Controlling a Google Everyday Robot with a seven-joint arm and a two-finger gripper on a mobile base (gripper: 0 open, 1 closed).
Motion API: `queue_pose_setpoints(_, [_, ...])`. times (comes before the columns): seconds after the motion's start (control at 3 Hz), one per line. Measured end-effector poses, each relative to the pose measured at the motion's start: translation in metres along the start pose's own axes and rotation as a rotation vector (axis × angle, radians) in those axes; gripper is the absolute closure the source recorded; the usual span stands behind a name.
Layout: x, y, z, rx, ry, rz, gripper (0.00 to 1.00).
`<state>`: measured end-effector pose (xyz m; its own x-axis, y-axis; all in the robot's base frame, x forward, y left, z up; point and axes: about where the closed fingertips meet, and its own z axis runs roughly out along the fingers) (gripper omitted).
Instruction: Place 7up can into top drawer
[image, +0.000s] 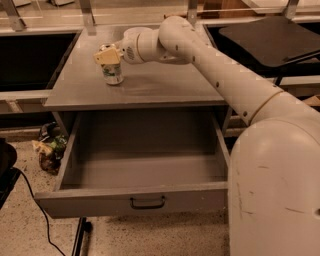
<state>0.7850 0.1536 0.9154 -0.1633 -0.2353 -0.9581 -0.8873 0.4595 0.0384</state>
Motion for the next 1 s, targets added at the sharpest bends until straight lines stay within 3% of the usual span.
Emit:
queue_pose_setpoints(0.33, [-0.003, 0.006, -0.005, 0.012, -0.004, 0.010, 0.66])
queue_pose_setpoints(0.67, [-0.022, 0.018, -0.024, 0.042, -0.057, -0.014, 0.89])
queue_pose_setpoints(1.0, [-0.050, 0.026, -0.049, 0.068, -0.130, -0.072, 1.00])
